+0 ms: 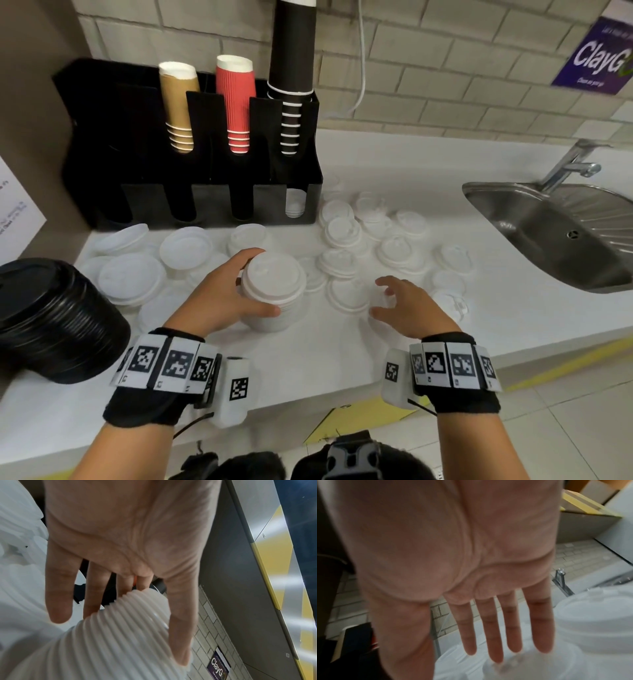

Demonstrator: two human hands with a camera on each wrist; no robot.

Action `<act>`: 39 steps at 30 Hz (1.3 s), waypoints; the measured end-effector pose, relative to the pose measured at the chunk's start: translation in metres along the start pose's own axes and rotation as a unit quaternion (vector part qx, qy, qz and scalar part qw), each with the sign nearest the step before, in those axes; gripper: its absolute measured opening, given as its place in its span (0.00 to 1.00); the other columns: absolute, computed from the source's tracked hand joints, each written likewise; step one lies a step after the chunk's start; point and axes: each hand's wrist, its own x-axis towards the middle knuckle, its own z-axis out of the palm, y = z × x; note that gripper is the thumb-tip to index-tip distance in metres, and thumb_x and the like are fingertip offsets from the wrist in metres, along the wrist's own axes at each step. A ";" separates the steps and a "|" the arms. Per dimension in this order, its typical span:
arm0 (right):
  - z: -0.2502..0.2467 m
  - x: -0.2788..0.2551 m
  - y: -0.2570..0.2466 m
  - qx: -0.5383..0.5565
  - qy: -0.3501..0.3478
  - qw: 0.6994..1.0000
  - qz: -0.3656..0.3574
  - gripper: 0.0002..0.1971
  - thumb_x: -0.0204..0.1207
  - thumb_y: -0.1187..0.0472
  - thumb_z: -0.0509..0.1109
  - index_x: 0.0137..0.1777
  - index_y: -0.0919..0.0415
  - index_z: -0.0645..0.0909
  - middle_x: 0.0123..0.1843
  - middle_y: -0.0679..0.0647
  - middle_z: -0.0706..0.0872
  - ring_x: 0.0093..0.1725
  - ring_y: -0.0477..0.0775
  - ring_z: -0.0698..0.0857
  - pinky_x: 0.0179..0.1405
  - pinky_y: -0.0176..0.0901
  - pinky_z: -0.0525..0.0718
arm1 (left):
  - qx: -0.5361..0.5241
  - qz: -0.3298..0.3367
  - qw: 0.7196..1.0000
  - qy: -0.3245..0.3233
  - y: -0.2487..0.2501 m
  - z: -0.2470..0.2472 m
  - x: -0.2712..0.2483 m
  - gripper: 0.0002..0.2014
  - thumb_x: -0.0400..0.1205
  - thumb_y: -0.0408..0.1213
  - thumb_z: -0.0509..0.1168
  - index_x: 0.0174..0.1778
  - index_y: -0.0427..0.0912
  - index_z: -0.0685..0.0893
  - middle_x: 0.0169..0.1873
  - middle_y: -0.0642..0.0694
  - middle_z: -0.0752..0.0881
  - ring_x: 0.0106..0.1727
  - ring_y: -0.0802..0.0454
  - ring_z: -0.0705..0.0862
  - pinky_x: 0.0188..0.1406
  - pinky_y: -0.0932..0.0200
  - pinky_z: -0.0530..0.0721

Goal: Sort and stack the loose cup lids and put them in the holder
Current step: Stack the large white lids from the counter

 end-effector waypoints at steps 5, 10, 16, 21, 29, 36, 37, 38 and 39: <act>-0.003 0.008 0.002 -0.077 -0.016 0.996 0.033 0.40 0.71 0.56 0.75 0.81 0.45 0.59 0.76 0.57 0.64 0.76 0.62 0.59 0.69 0.55 0.70 | 0.004 -0.003 1.000 0.001 0.000 0.001 0.000 0.37 0.62 0.37 0.84 0.57 0.72 0.74 0.56 0.70 0.80 0.56 0.72 0.76 0.49 0.68 0.75; -0.005 0.018 0.001 -0.119 -0.039 0.991 0.046 0.37 0.75 0.65 0.68 0.80 0.38 0.59 0.74 0.56 0.64 0.75 0.65 0.61 0.67 0.55 0.73 | 0.007 -0.006 1.000 0.002 -0.001 0.000 0.000 0.38 0.62 0.38 0.85 0.60 0.71 0.73 0.56 0.71 0.80 0.55 0.73 0.77 0.47 0.72 0.74; -0.013 0.022 0.003 -0.096 -0.050 0.993 0.045 0.33 0.74 0.62 0.71 0.75 0.40 0.64 0.71 0.57 0.63 0.69 0.64 0.71 0.62 0.54 0.78 | 0.004 -0.007 1.000 0.002 -0.003 0.000 0.001 0.37 0.62 0.38 0.85 0.57 0.74 0.74 0.54 0.73 0.81 0.54 0.75 0.77 0.46 0.73 0.73; -0.026 0.013 -0.003 -0.075 0.000 0.996 0.045 0.28 0.75 0.54 0.67 0.72 0.38 0.61 0.68 0.57 0.65 0.68 0.64 0.68 0.53 0.53 0.70 | 0.009 -0.009 1.000 0.007 -0.003 0.001 0.003 0.37 0.62 0.38 0.85 0.55 0.74 0.73 0.53 0.73 0.80 0.53 0.77 0.76 0.45 0.74 0.73; -0.019 0.000 -0.071 0.152 -0.025 0.960 -0.234 0.25 0.76 0.50 0.70 0.70 0.32 0.67 0.64 0.51 0.73 0.61 0.49 0.74 0.59 0.39 0.70 | 0.041 0.001 0.999 0.033 0.001 0.005 0.003 0.42 0.62 0.37 0.85 0.68 0.61 0.72 0.63 0.60 0.73 0.64 0.59 0.74 0.62 0.62 0.72; 0.011 0.006 -0.100 0.168 0.015 0.932 -0.321 0.17 0.73 0.51 0.74 0.62 0.41 0.80 0.64 0.48 0.82 0.65 0.50 0.76 0.63 0.37 0.74 | 0.018 0.001 0.999 0.030 -0.002 0.003 0.000 0.57 0.61 0.38 0.86 0.82 0.56 0.59 0.63 0.63 0.73 0.60 0.61 0.77 0.54 0.67 0.75; 0.012 0.006 -0.103 0.152 0.019 0.932 -0.328 0.18 0.73 0.51 0.75 0.62 0.41 0.80 0.64 0.47 0.82 0.67 0.52 0.75 0.65 0.41 0.74 | 0.012 0.000 0.999 0.030 -0.002 0.003 0.000 0.59 0.60 0.37 0.86 0.82 0.57 0.56 0.62 0.64 0.73 0.60 0.63 0.77 0.55 0.67 0.75; 0.013 0.006 -0.106 0.140 0.023 0.932 -0.333 0.18 0.72 0.52 0.76 0.62 0.42 0.81 0.64 0.47 0.81 0.67 0.53 0.74 0.67 0.42 0.72 | 0.007 -0.001 1.000 0.031 -0.003 0.004 0.000 0.61 0.60 0.37 0.86 0.83 0.58 0.54 0.61 0.66 0.74 0.59 0.66 0.77 0.54 0.68 0.76; 0.014 0.005 -0.109 0.129 0.027 0.932 -0.336 0.19 0.71 0.52 0.77 0.62 0.43 0.82 0.65 0.47 0.81 0.68 0.54 0.73 0.66 0.42 0.71 | 0.004 -0.002 1.000 0.030 -0.003 0.004 0.001 0.62 0.60 0.37 0.86 0.83 0.59 0.52 0.59 0.69 0.73 0.58 0.70 0.77 0.51 0.72 0.76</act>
